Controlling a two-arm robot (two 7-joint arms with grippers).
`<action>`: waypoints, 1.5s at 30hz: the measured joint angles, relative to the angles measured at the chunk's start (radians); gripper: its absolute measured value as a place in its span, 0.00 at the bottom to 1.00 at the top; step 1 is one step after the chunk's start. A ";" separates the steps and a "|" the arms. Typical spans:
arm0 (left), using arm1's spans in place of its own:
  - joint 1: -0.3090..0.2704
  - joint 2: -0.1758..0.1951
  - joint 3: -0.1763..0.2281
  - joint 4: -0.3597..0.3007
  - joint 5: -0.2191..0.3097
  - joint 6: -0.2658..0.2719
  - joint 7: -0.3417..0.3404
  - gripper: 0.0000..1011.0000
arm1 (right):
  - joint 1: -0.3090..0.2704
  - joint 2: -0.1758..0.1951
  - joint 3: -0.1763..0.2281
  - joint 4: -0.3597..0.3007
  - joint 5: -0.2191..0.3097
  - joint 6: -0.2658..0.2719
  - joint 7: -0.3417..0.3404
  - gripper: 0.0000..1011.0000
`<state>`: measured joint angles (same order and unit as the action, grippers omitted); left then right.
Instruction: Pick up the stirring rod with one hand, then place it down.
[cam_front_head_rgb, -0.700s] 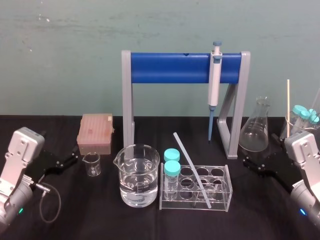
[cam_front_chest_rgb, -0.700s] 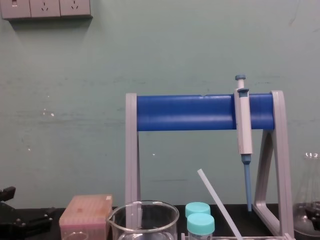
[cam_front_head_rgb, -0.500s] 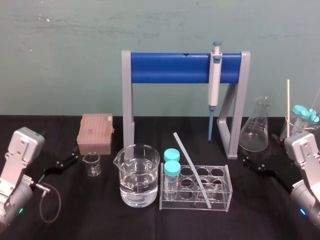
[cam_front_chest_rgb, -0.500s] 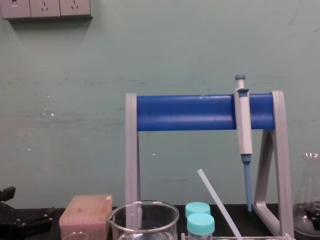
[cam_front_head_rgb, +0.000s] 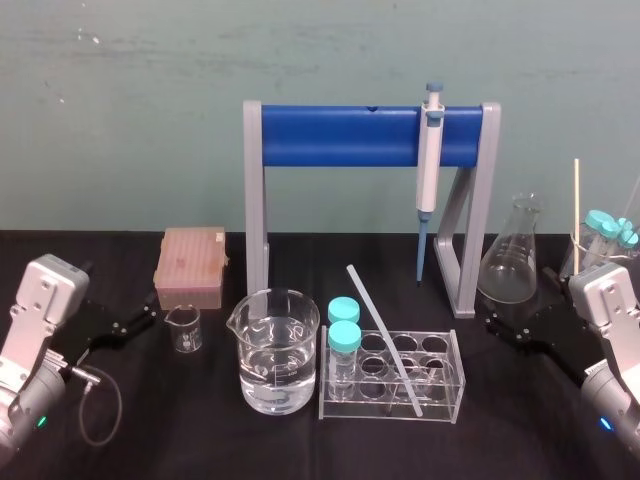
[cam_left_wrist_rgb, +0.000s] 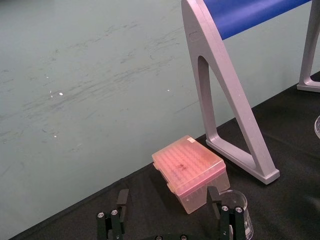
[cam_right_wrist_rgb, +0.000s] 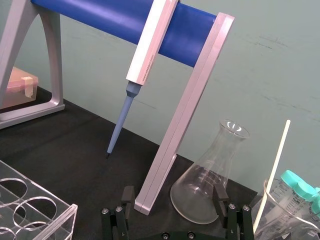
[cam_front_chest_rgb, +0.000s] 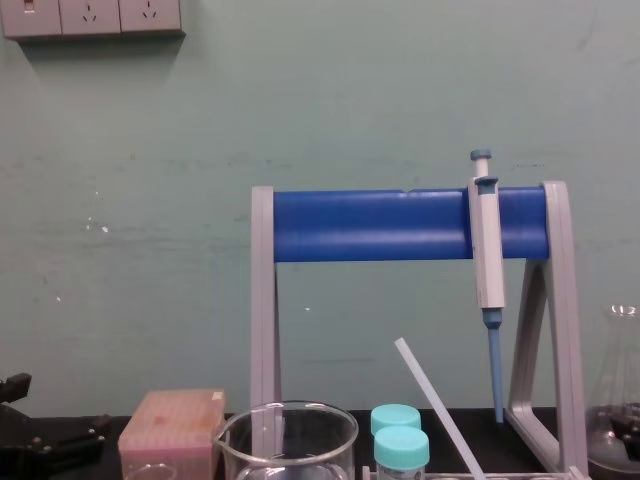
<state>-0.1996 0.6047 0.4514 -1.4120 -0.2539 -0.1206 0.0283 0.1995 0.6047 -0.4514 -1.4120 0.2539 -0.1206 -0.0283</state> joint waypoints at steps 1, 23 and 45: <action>0.000 0.000 0.000 0.000 0.000 0.000 0.000 0.99 | 0.000 0.000 0.000 0.000 0.000 0.000 0.000 0.99; 0.000 0.000 0.000 0.000 0.000 0.000 0.000 0.99 | 0.000 0.000 0.000 0.000 0.000 0.000 0.000 0.99; 0.000 0.000 0.000 0.000 0.000 0.000 0.000 0.99 | 0.001 0.004 0.037 -0.053 0.037 0.040 0.073 0.99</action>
<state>-0.1995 0.6047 0.4514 -1.4120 -0.2539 -0.1205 0.0283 0.2004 0.6090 -0.4149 -1.4652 0.2905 -0.0802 0.0444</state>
